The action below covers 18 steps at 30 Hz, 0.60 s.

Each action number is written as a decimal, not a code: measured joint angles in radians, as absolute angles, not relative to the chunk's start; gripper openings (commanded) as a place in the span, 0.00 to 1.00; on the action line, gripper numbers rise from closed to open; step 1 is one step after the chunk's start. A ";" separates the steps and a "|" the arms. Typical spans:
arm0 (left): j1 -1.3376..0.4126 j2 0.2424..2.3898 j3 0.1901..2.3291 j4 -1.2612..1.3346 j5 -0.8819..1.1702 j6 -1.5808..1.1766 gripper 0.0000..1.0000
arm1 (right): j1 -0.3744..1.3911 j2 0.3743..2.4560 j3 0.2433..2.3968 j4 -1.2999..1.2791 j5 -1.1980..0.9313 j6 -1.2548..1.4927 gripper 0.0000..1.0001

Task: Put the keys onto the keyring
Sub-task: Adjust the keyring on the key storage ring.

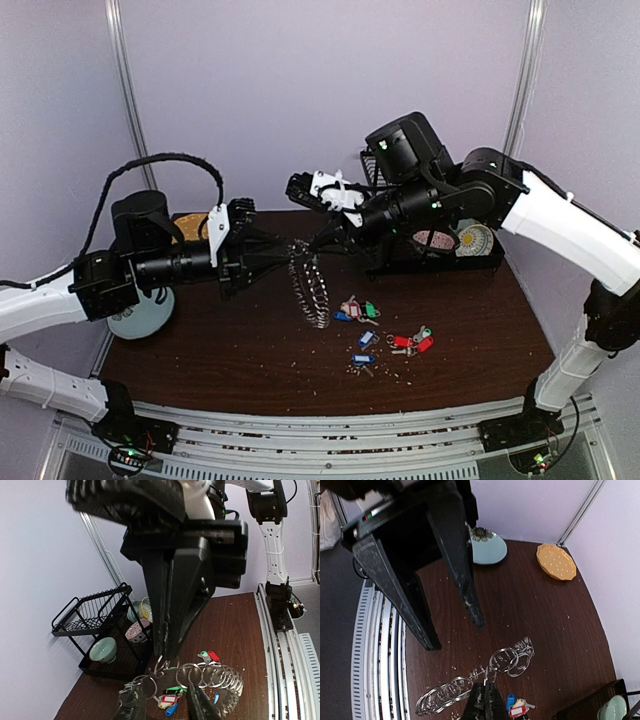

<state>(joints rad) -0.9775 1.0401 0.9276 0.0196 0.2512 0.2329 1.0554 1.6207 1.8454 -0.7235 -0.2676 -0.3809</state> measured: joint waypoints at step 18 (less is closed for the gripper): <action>-0.978 1.150 0.978 -0.053 0.348 0.226 0.30 | 1.089 1.638 1.846 -0.802 -0.236 -0.487 0.00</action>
<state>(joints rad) -0.9779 1.1496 0.9783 -0.0532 0.3485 0.2260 1.0885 1.6382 1.8458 -0.8024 -0.2359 -0.4873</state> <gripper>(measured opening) 0.315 0.009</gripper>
